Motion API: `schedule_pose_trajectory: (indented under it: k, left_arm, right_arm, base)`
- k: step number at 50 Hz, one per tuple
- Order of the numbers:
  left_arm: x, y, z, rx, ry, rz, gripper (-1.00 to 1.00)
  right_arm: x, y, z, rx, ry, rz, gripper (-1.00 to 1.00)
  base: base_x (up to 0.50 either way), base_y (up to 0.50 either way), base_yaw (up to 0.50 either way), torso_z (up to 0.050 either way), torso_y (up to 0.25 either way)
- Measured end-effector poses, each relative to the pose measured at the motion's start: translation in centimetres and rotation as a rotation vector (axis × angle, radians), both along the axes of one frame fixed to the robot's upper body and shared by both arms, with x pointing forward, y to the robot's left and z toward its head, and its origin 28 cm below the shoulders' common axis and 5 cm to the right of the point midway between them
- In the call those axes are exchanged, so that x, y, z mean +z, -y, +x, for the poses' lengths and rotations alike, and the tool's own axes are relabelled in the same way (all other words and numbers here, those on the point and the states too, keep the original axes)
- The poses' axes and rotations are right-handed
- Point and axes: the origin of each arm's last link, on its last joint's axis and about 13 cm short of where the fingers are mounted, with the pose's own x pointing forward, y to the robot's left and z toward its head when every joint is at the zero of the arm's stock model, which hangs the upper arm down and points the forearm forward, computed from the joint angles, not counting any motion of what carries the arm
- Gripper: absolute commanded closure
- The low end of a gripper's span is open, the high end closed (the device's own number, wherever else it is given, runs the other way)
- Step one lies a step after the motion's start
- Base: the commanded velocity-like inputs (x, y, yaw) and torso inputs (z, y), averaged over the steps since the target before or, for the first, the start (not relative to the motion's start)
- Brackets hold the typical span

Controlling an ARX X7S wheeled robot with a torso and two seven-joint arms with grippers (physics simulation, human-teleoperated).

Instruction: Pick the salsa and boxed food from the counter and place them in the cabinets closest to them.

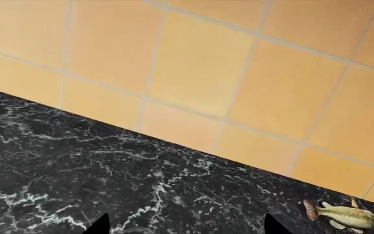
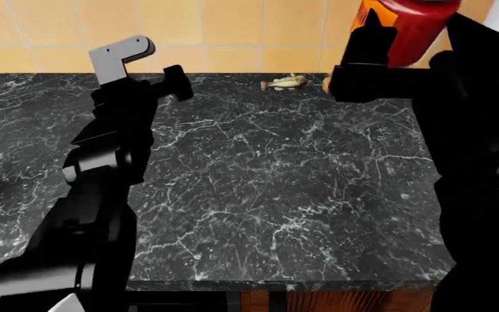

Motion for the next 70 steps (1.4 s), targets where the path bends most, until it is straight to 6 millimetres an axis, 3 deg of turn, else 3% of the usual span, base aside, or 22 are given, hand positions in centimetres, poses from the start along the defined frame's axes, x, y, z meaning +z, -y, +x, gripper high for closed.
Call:
schedule_pose_trajectory:
  k: [17,44,50,70]
  left_arm:
    - [-0.1,0.3,0.2,-0.056,-0.03,-0.045,-1.0]
    - [-0.1,0.4,0.2,-0.079,-0.031,-0.058,-1.0]
    - [-0.1,0.4,0.2,-0.08,-0.032,-0.057,-1.0]
    - [-0.1,0.5,0.2,-0.082,-0.03,-0.053,-1.0]
  right_arm:
    - [1.9,-0.3,-0.2,0.048,0.004,-0.038,1.0]
    - [2.2,-0.5,-0.1,0.067,0.001,-0.039,1.0]
    - [2.0,-0.5,-0.4,0.075,0.013,-0.031,1.0]
    - [2.7,-0.9,-5.1,0.042,0.147,-0.04,1.0]
  base:
    - [0.5,0.0,0.0,0.0,0.001]
    - [0.5,0.0,0.0,0.0,0.001]
    - [0.0,0.0,0.0,0.0,0.0]
    - [0.0,0.0,0.0,0.0,0.001]
